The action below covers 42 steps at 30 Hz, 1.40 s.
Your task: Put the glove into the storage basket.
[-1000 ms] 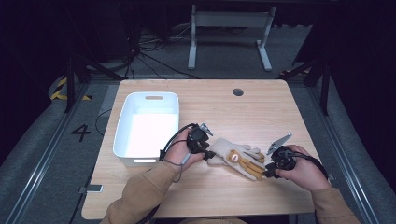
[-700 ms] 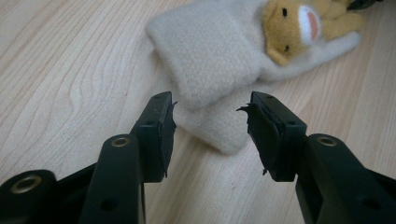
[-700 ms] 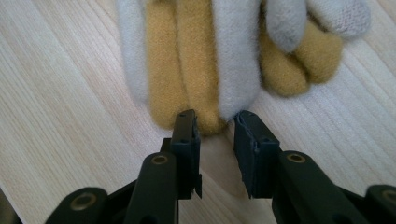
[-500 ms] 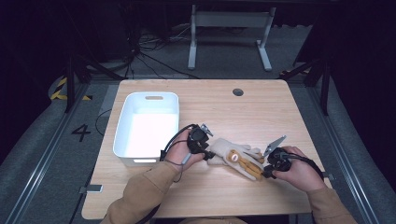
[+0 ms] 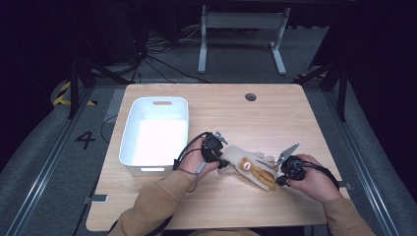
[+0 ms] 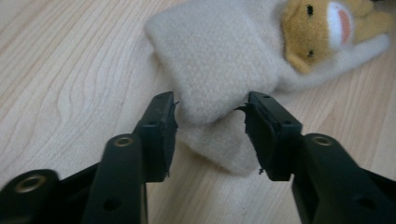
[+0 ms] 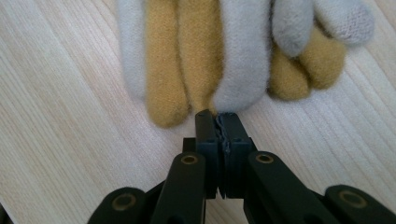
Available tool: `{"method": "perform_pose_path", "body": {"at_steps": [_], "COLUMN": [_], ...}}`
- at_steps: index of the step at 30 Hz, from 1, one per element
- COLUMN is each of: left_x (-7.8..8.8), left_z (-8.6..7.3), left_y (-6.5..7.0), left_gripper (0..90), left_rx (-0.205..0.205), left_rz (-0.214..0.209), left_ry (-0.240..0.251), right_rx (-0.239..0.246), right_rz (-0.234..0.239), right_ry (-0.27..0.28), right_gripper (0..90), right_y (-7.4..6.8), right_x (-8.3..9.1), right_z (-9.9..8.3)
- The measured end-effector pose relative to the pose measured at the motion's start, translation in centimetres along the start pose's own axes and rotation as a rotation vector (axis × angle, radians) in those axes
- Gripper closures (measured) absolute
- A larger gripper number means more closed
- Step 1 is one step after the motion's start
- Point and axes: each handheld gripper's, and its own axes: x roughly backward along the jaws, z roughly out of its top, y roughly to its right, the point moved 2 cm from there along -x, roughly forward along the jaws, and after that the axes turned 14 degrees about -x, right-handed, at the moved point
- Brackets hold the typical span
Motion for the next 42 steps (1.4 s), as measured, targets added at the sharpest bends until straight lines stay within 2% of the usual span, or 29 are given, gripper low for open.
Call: {"method": "perform_pose_path", "body": {"at_steps": [1, 2, 5, 6, 10, 13, 17, 23, 29, 30, 36, 42], "left_x": [0.0, -0.1, -0.1, -0.2, -0.2, -0.1, 0.1, 1.2, 2.8, 3.3, 4.3, 5.2], "left_z": [0.0, 0.1, 0.2, 0.2, 0.2, 0.2, 0.3, 0.5, 0.9, 1.1, 1.5, 1.4], "left_y": [0.0, 0.0, 0.2, 0.2, 0.2, 0.3, 0.4, 0.6, 1.2, 1.5, 2.2, 2.5], "left_gripper": [58.5, 59.3, 66.3, 69.9, 81.9, 85.5, 87.5, 88.3, 88.3, 88.4, 88.3, 88.2], "left_rx": [0.000, -0.024, -0.041, -0.063, -0.082, -0.091, -0.095, -0.092, -0.100, -0.103, -0.120, -0.113], "left_rz": [0.000, 0.012, 0.027, 0.045, 0.060, 0.076, 0.076, 0.077, 0.086, 0.086, 0.091, 0.090], "left_ry": [0.000, -0.012, -0.024, -0.037, -0.050, -0.055, -0.055, -0.023, 0.018, 0.036, 0.064, 0.080], "right_rx": [0.000, 0.007, 0.009, 0.009, 0.013, 0.024, 0.023, 0.027, 0.011, 0.006, -0.011, -0.022], "right_rz": [0.000, -0.001, -0.001, -0.001, -0.005, -0.013, -0.010, -0.021, -0.043, -0.050, -0.077, -0.105], "right_ry": [0.000, 0.003, 0.002, 0.004, 0.003, 0.000, 0.003, 0.001, 0.054, 0.070, 0.128, 0.183], "right_gripper": [88.8, 89.0, 89.0, 89.0, 89.1, 89.1, 89.1, 89.6, 89.8, 89.8, 90.0, 90.0], "right_y": [0.0, 0.0, -0.1, 0.0, -0.1, -0.2, -0.3, -0.4, -0.3, -0.2, -0.1, 0.4], "right_x": [0.0, 0.0, 0.0, 0.0, -0.1, -0.1, -0.1, 0.2, 1.9, 2.5, 4.2, 5.6], "right_z": [0.0, 0.0, 0.1, 0.1, 0.1, 0.2, 0.2, 0.2, 0.1, 0.0, -0.1, -0.2]}}
